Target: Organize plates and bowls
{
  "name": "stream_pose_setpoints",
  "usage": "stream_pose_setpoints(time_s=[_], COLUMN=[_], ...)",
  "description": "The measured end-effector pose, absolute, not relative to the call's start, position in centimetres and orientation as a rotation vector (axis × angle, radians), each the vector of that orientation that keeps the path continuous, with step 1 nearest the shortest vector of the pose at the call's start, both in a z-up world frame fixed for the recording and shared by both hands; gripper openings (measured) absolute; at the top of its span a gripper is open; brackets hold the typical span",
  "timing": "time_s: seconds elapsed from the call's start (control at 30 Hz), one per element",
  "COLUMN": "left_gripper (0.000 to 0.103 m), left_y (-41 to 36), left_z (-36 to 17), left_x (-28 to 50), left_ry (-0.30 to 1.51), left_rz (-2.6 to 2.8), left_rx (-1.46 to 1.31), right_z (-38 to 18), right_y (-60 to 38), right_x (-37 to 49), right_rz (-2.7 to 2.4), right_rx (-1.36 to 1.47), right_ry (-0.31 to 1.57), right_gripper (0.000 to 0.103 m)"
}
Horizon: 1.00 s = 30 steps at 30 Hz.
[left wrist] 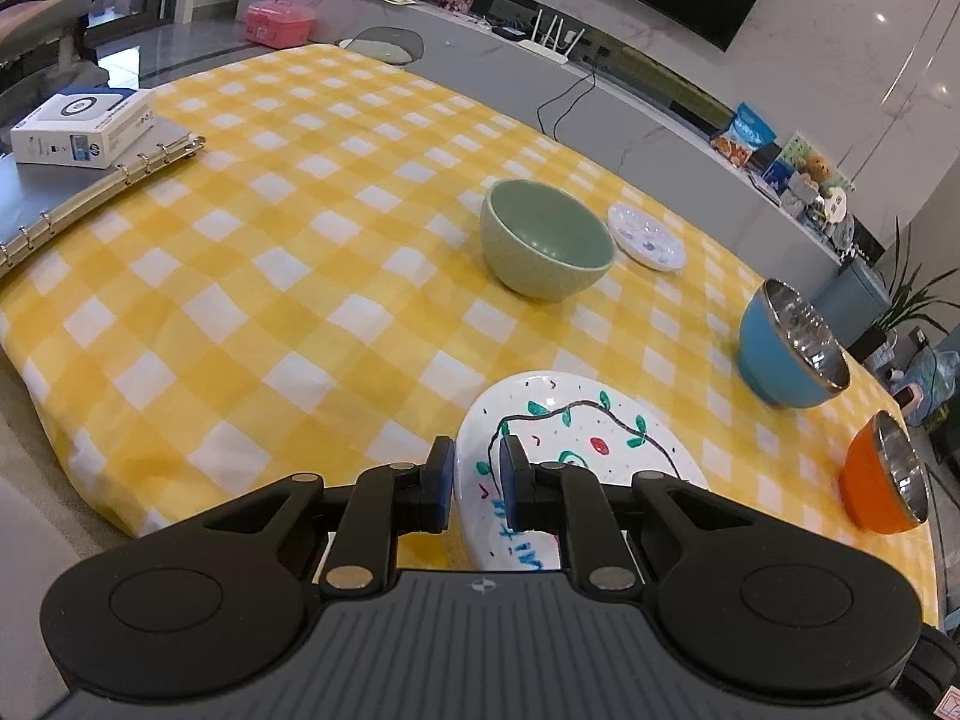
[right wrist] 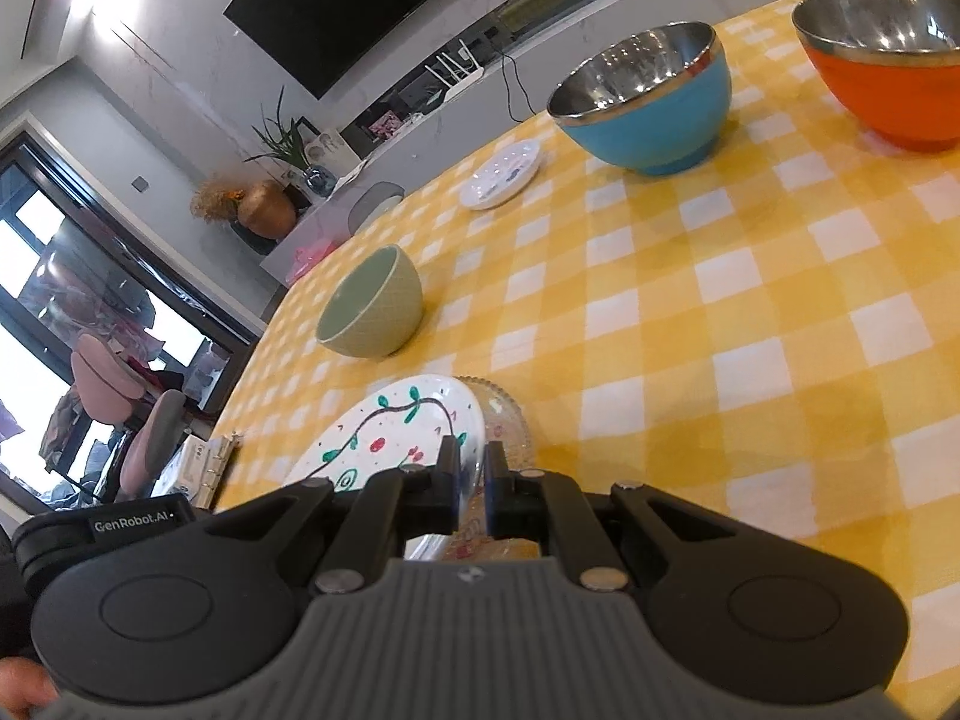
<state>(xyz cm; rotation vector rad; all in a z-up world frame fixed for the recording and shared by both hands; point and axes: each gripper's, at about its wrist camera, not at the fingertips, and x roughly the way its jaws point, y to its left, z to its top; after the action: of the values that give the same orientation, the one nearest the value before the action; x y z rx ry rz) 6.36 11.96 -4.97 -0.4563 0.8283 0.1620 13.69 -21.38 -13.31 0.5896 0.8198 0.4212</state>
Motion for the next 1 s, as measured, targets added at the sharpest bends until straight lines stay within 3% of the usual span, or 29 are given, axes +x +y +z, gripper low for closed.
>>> stream_pose_setpoints(time_s=[1.0], left_gripper=[0.018], left_y=[10.2], left_z=[-6.7], left_x=[7.9], left_ry=[0.922], left_rz=[0.209], left_rx=[-0.307], right_z=[-13.2], right_y=[-17.9], right_x=[13.5], right_rz=[0.356], right_rx=[0.230], right_ry=[0.735], right_gripper=[0.006])
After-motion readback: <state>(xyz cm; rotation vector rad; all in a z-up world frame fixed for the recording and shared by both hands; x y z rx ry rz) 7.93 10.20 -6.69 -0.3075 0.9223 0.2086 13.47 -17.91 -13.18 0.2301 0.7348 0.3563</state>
